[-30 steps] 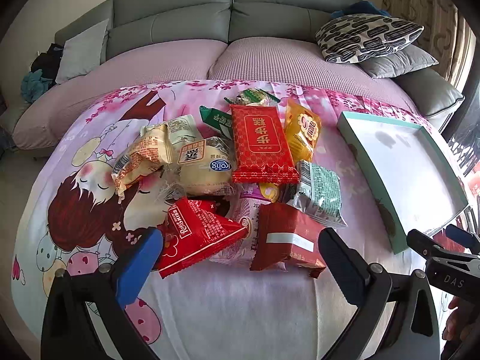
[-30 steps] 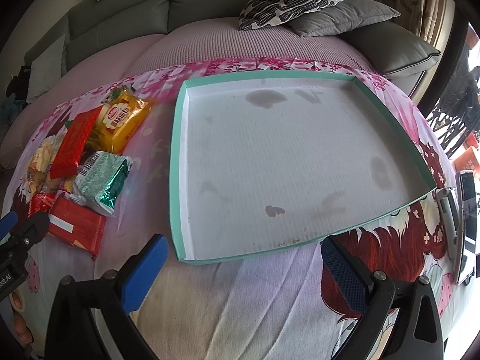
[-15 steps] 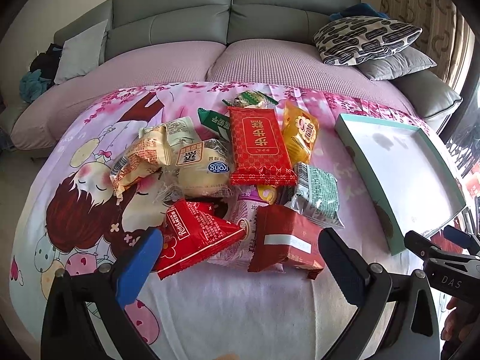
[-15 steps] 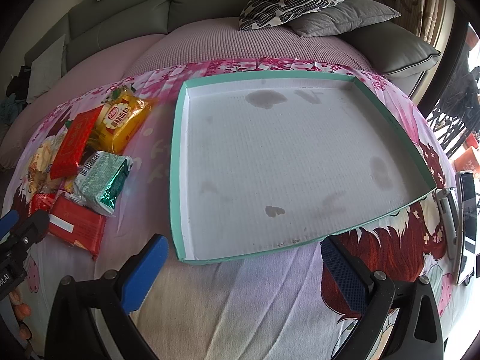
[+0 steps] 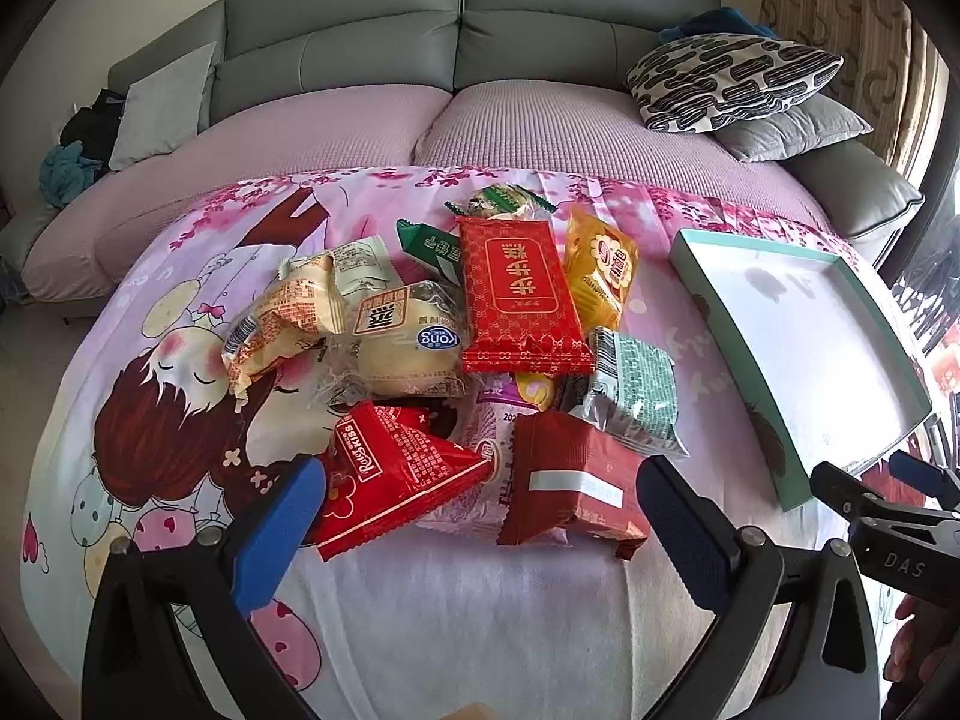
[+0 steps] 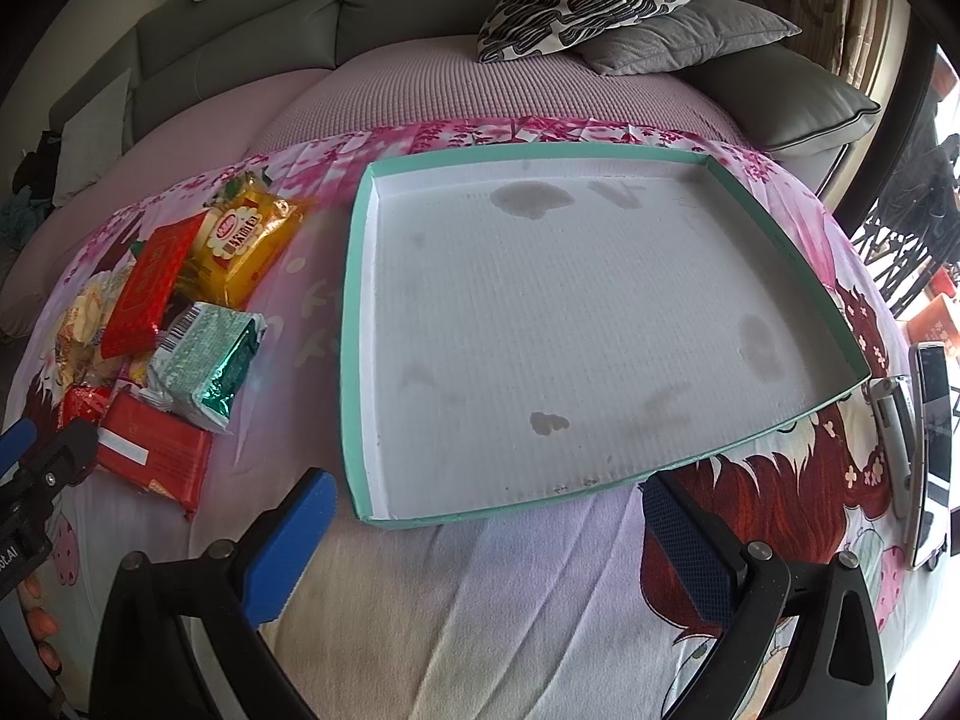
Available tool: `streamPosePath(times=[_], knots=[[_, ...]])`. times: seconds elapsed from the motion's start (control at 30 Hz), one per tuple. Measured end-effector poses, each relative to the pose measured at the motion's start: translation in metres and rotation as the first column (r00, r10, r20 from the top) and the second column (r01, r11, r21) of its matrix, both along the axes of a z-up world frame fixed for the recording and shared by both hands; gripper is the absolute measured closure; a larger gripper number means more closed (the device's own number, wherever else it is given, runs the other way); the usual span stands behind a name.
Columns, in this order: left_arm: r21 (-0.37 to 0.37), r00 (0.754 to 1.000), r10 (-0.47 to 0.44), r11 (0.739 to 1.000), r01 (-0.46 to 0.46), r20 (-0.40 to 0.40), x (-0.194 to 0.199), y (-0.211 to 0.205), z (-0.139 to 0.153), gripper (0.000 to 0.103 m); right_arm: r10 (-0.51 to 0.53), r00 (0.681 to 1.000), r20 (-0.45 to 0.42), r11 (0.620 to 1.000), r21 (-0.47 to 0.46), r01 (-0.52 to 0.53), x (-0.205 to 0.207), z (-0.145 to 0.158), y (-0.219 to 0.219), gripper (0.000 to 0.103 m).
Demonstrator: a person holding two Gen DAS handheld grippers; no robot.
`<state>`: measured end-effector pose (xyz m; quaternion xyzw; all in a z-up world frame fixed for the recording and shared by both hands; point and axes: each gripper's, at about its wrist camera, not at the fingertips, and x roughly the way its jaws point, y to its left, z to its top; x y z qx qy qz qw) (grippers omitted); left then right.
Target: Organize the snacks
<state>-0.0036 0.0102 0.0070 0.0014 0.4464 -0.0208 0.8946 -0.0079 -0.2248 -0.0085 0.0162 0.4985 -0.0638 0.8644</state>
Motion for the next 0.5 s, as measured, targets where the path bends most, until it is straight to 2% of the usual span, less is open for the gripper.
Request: streamPosePath(times=[0.2,0.37,0.5], knots=[[-0.014,0.999,0.030,0.999,-0.030,0.011,-0.001,0.008,0.003,0.000,0.005,1.000,0.007,1.000,-0.009,-0.005,-0.002,0.006,0.006,0.000],[0.006,0.996,0.069,0.998,-0.069,0.052,-0.003,0.018,0.012,0.000,0.031,0.999,0.014,0.999,-0.010,-0.031,-0.001,0.010,0.018,0.000],[-0.014,0.990,0.121,0.993,-0.120,0.077,-0.005,0.035,0.020,0.000,0.068,0.996,0.051,0.998,-0.001,-0.068,0.000,0.018,0.034,0.000]])
